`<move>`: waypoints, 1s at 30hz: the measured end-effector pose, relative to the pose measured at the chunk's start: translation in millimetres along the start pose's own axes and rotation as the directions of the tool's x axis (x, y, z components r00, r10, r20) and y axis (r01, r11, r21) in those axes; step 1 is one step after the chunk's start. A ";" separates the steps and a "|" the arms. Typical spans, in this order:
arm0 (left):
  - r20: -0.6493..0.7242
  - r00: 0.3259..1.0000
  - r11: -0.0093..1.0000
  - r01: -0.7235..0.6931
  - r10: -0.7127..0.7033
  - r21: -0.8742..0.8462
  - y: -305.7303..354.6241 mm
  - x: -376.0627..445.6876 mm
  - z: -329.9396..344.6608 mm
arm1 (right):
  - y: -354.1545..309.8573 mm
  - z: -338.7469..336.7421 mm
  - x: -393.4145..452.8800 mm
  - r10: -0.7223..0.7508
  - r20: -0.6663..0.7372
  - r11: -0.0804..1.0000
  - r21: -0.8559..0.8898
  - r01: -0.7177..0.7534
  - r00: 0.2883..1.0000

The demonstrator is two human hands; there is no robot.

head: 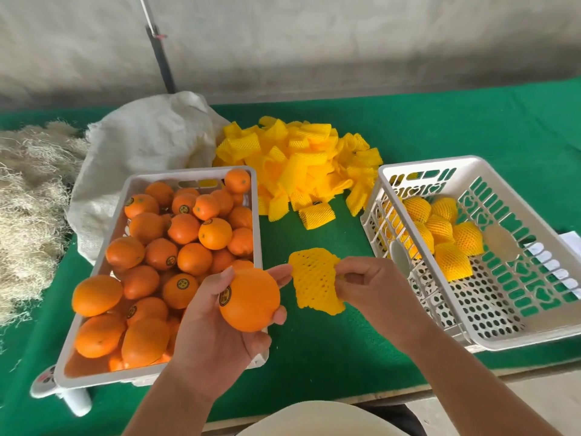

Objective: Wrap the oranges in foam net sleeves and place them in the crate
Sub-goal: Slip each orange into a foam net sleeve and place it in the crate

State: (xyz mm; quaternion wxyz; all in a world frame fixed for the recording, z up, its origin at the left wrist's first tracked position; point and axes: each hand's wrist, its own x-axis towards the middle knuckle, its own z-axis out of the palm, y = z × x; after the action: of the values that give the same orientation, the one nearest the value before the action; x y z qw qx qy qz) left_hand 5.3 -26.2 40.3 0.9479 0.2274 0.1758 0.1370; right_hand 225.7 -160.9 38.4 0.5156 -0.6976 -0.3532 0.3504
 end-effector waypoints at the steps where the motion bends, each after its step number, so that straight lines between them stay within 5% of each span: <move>1: 0.011 1.000 1.000 0.005 -0.005 0.012 0.8 -0.8 -1.3 | -0.5 -0.6 -0.8 -0.008 0.001 1.000 -0.017 0.008 1.000; 13: -0.077 0.997 0.973 0.026 -0.009 0.229 0.6 -2.5 -1.8 | -3.2 -0.3 -5.6 0.036 0.137 0.966 -0.258 0.001 0.990; 21: -0.097 0.992 0.996 0.085 -0.083 0.016 -9.0 -8.6 -0.1 | 5.2 12.3 -8.8 -0.033 0.102 0.998 0.050 0.028 0.994; 30: -0.103 0.990 0.915 -0.047 0.096 0.401 1.6 -16.1 15.2 | 8.3 5.3 -11.6 -0.061 0.058 0.984 0.173 0.050 0.996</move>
State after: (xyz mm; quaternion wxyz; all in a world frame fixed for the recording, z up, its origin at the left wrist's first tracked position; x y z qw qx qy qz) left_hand -3.5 -36.1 58.1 0.8640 0.4128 0.2485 0.1463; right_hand 216.4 -170.1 30.7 0.5718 -0.6291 -0.3571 0.3870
